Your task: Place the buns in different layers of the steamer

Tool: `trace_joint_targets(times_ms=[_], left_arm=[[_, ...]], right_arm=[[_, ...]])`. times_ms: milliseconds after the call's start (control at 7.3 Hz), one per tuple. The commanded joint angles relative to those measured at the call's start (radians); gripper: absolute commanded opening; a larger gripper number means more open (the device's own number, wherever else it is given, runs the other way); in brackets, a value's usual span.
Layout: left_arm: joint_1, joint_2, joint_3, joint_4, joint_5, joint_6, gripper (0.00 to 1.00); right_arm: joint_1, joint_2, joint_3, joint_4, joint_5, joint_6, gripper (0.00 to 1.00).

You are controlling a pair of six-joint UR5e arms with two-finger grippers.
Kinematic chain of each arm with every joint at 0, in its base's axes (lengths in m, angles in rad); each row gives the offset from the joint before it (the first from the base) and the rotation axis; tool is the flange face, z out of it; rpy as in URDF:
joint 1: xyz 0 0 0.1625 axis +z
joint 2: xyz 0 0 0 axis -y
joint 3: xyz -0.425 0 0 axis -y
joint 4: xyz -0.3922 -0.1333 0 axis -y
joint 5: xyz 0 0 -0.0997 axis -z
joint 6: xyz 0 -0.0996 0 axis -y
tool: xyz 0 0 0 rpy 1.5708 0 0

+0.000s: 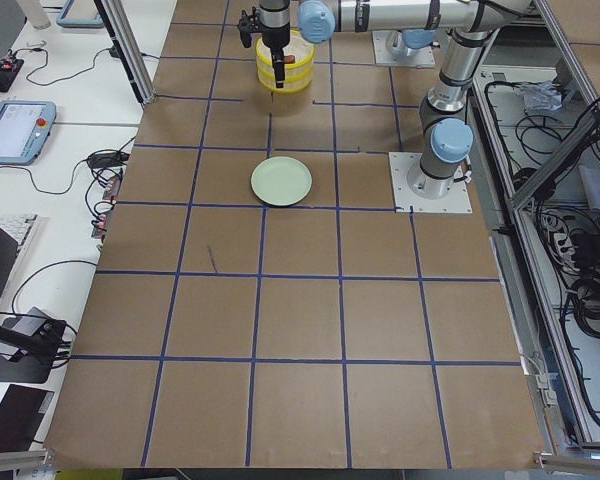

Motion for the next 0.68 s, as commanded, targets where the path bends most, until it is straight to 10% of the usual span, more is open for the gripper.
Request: trace_joint_targets(times_ms=[0, 548], left_arm=[[0.019, 0.062, 0.019, -0.069, 0.018, 0.019, 1.00], [-0.025, 0.017, -0.009, -0.107, -0.050, -0.004, 1.00]], right_arm=[[0.000, 0.000, 0.001, -0.002, 0.028, 0.001, 1.00], [-0.003, 0.000, -0.014, 0.000, 0.069, 0.000, 1.00]])
